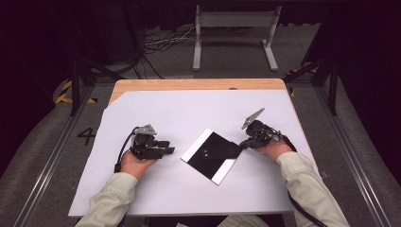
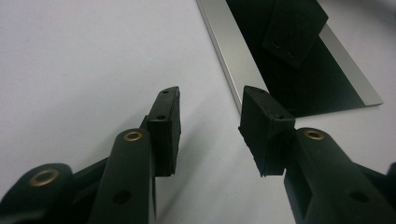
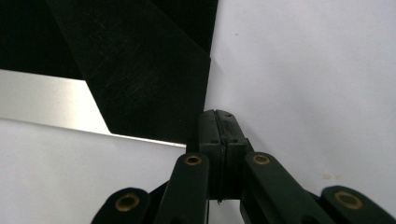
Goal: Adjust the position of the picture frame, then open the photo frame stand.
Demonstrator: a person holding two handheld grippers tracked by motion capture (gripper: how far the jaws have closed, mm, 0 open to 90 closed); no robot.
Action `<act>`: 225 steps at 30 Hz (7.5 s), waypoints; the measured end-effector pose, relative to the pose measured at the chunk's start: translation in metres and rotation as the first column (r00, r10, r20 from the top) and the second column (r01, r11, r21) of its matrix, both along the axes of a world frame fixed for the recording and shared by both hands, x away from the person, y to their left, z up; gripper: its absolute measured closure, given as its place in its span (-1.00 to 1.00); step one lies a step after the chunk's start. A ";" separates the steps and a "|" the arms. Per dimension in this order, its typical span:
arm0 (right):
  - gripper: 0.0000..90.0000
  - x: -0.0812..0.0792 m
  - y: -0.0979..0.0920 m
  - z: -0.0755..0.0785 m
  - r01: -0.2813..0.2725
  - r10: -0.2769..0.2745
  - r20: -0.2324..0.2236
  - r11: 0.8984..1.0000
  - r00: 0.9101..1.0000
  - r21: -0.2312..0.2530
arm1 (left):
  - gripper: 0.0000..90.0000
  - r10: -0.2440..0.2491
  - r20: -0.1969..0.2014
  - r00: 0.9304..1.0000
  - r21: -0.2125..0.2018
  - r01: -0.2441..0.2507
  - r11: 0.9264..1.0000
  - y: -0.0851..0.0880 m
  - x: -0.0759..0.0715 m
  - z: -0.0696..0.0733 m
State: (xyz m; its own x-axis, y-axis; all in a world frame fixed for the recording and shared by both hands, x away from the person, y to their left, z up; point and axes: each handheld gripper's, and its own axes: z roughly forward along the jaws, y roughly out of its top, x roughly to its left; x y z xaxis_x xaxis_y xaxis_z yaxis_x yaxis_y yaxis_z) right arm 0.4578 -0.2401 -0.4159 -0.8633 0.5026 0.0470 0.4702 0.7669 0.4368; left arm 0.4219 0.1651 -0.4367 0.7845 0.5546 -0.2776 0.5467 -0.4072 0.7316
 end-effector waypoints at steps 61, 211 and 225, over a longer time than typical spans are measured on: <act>1.00 -0.042 -0.028 0.014 0.042 -0.050 0.096 0.996 0.994 0.083 | 1.00 -0.257 -0.097 0.962 0.249 0.273 0.929 -0.047 -0.004 0.001; 0.96 -0.093 -0.026 0.037 -0.046 0.024 0.117 0.981 0.993 0.190 | 0.80 -0.185 0.098 0.978 0.069 0.179 0.981 -0.027 0.024 0.025; 0.80 -0.094 -0.023 0.040 -0.081 0.069 0.071 0.980 0.995 0.183 | 0.52 -0.162 0.080 0.984 0.027 0.160 0.987 -0.018 0.027 0.023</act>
